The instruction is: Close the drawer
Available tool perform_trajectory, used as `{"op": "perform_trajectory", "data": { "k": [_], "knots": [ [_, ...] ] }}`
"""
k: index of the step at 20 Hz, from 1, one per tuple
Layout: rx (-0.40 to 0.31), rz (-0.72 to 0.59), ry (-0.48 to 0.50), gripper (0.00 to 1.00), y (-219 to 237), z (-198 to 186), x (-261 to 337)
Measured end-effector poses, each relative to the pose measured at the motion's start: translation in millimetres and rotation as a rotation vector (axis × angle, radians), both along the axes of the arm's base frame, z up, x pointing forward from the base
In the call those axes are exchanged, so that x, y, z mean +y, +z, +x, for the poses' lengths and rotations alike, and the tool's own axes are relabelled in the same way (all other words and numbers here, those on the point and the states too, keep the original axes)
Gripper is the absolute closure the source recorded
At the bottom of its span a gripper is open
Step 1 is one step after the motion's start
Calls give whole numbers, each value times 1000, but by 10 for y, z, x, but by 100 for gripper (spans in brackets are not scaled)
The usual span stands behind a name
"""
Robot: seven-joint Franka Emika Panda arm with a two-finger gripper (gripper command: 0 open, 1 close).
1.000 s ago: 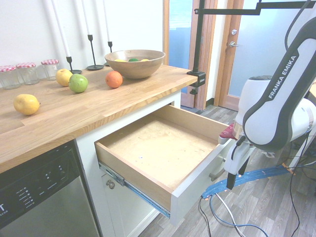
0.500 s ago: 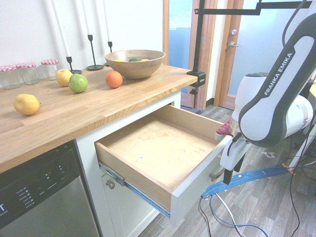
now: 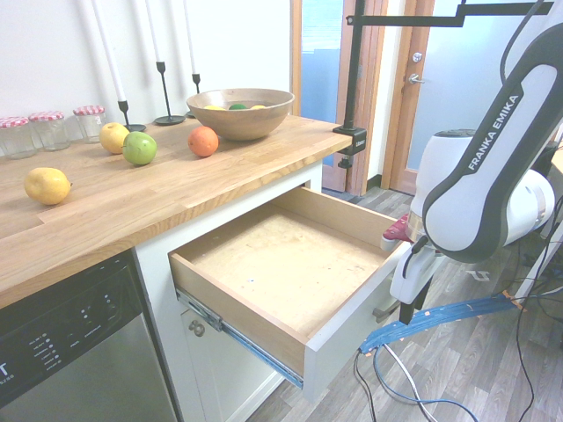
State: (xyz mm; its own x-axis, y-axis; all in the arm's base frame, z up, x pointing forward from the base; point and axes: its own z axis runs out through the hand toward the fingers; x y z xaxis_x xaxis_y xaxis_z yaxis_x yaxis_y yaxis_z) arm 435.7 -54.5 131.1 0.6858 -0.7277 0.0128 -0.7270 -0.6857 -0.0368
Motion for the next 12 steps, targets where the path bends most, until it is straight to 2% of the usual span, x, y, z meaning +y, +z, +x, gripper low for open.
{"op": "perform_trajectory", "data": {
  "k": [12],
  "knots": [
    [13,-1,1,100,-73,-26,8]
  ]
}}
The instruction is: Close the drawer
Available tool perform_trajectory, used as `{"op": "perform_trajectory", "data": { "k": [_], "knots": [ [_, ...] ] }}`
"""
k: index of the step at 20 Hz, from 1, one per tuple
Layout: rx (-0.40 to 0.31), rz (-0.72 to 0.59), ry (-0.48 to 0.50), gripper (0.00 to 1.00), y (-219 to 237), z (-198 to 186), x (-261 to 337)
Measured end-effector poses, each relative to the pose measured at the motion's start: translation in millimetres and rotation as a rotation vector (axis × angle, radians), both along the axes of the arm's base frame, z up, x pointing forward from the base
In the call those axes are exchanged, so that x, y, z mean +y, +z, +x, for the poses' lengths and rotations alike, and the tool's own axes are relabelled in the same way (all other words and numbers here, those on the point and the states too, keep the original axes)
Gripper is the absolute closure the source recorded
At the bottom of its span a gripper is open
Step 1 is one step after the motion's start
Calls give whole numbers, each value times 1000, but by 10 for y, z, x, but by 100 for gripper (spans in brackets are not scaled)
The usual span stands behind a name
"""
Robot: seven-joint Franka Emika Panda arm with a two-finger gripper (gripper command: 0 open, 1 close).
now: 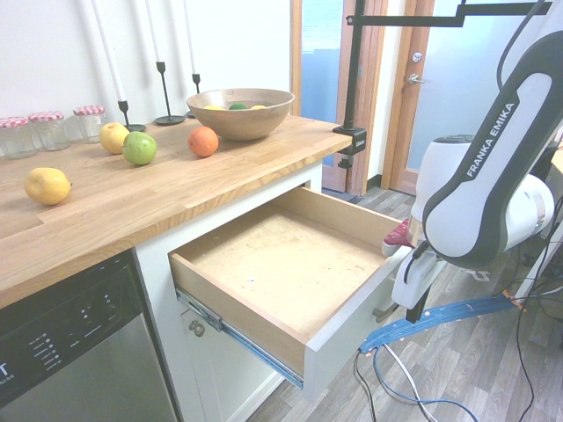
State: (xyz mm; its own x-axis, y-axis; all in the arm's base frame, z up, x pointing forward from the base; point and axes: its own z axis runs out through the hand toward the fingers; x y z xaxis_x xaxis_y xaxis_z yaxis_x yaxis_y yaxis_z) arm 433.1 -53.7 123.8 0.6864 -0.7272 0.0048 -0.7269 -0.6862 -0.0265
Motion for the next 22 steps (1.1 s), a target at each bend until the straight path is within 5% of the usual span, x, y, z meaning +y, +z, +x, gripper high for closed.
{"op": "perform_trajectory", "data": {
  "k": [11,22],
  "knots": [
    [-16,-1,-14,100,91,187,-67],
    [-8,6,-32,100,217,814,5]
  ]
}}
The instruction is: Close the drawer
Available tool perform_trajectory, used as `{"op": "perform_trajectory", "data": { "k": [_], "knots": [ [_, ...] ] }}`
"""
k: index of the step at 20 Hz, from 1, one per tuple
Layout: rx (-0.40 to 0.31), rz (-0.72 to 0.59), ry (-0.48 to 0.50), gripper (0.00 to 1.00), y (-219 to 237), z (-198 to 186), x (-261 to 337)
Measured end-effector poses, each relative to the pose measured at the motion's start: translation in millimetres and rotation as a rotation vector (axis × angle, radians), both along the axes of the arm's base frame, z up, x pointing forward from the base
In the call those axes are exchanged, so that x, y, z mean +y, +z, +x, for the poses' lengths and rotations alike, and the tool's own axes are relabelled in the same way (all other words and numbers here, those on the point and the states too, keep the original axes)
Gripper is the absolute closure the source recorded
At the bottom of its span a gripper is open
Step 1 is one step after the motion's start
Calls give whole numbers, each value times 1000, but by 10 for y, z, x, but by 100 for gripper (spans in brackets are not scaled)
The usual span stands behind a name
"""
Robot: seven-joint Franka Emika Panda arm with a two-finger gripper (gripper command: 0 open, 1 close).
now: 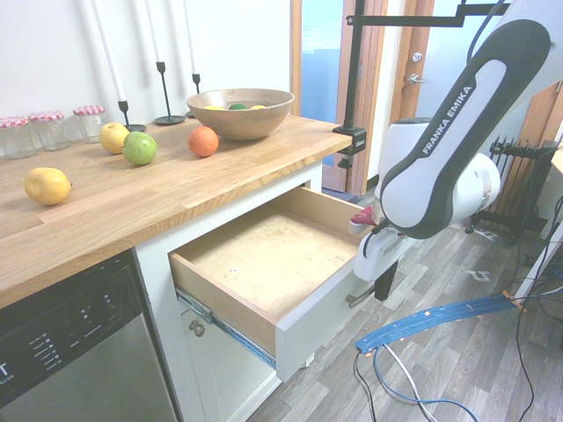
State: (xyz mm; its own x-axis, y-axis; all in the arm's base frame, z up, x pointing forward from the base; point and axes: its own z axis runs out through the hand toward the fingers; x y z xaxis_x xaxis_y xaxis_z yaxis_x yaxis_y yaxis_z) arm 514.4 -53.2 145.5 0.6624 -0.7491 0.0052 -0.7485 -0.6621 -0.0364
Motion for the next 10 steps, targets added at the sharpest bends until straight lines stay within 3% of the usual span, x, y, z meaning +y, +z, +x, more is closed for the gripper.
{"op": "perform_trajectory", "data": {
  "k": [10],
  "knots": [
    [-2,-8,-9,100,155,726,167]
  ]
}}
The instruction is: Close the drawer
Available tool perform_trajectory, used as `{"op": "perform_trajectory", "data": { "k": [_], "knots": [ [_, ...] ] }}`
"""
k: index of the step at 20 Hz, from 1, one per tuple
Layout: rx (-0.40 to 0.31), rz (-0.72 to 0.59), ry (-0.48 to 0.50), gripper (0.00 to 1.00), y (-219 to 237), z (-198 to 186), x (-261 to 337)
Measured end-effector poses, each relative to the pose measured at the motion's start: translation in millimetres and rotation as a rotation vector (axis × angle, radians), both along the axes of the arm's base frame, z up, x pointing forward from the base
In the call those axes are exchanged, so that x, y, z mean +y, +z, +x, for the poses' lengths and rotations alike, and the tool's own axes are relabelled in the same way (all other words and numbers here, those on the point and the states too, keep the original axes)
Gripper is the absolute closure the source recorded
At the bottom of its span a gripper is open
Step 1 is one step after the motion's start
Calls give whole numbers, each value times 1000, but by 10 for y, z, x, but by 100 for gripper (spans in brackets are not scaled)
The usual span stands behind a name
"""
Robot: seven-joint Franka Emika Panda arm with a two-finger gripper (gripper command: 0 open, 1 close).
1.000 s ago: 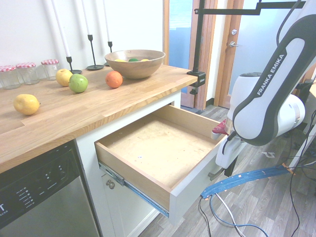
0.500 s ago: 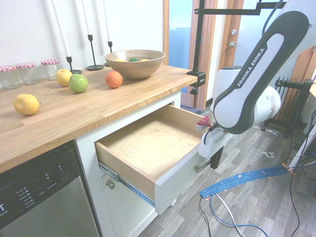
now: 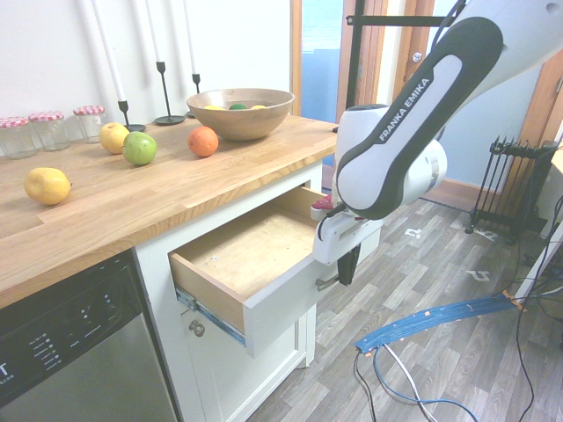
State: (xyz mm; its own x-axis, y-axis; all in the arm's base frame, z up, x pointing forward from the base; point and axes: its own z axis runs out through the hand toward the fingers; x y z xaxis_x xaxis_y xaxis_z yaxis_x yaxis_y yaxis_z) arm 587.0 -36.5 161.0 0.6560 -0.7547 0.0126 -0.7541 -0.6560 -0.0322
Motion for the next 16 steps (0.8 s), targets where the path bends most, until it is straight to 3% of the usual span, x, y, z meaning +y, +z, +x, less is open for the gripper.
{"op": "perform_trajectory", "data": {
  "k": [9,16],
  "knots": [
    [-2,4,-19,100,165,526,-165],
    [11,-3,-26,100,0,812,-170]
  ]
}}
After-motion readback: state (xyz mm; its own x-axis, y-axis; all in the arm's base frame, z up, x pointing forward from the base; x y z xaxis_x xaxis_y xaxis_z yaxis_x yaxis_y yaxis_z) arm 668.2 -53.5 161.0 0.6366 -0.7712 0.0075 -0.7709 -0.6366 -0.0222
